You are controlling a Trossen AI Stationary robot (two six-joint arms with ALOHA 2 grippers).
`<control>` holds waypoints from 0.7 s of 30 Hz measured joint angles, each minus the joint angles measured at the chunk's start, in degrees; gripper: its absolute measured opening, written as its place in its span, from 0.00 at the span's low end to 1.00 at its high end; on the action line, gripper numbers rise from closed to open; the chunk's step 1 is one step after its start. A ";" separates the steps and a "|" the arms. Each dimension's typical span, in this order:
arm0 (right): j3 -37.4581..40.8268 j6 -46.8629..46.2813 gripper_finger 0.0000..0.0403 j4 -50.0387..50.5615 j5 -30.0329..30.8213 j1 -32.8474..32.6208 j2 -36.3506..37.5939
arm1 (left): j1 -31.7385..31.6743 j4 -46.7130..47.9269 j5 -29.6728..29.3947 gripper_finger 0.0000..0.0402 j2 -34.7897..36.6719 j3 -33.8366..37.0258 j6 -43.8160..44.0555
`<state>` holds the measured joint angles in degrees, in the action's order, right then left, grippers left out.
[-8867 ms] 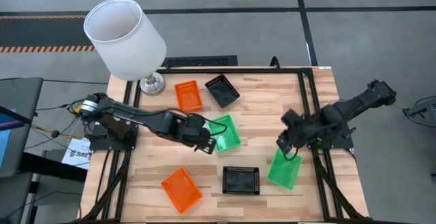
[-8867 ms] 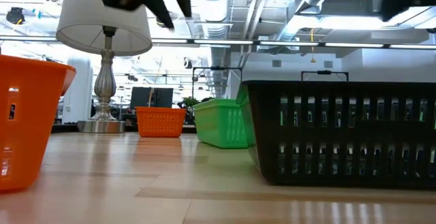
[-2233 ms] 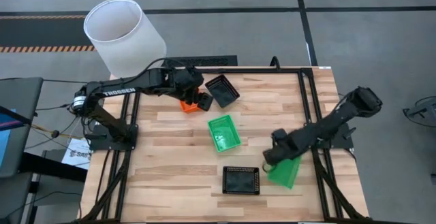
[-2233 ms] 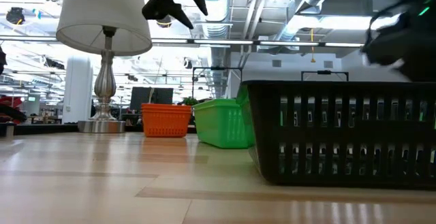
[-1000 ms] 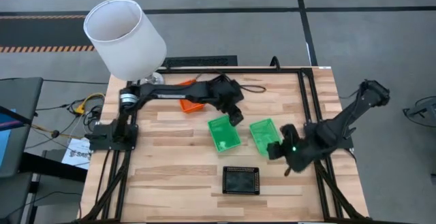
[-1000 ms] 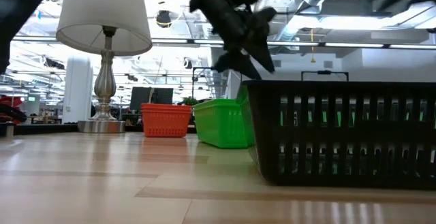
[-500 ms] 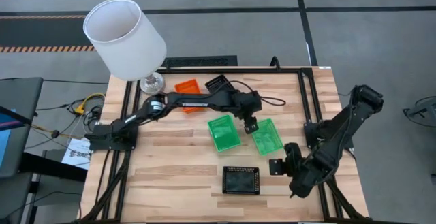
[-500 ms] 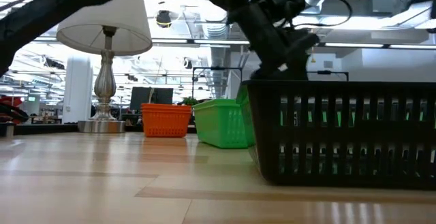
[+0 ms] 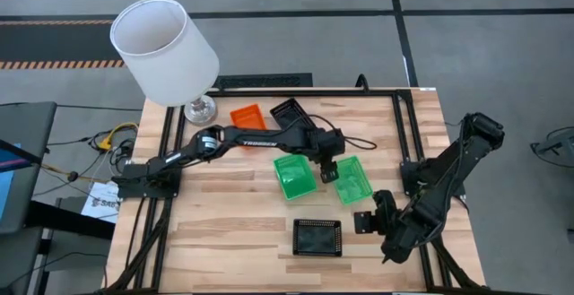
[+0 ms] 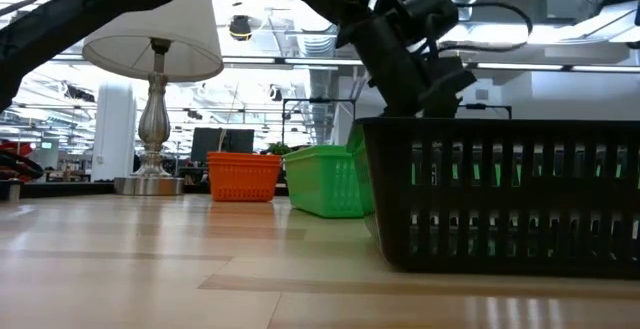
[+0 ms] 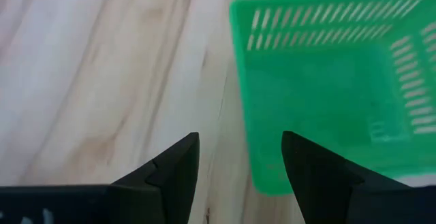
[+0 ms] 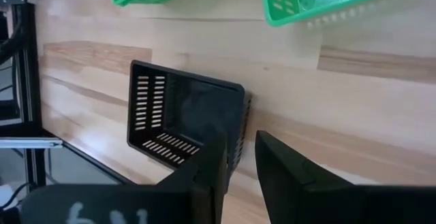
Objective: Stack baskets by color
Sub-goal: Stack the green bin on top of the stacked green bins
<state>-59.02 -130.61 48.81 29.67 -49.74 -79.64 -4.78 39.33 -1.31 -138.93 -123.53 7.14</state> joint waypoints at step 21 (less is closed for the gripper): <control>0.00 0.79 0.25 0.33 0.15 -0.03 0.00 | 0.62 -2.24 -2.14 0.04 0.04 5.36 0.39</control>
<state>-59.02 -129.82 49.15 29.82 -49.76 -79.64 -4.16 37.08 -3.46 -138.89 -118.17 7.52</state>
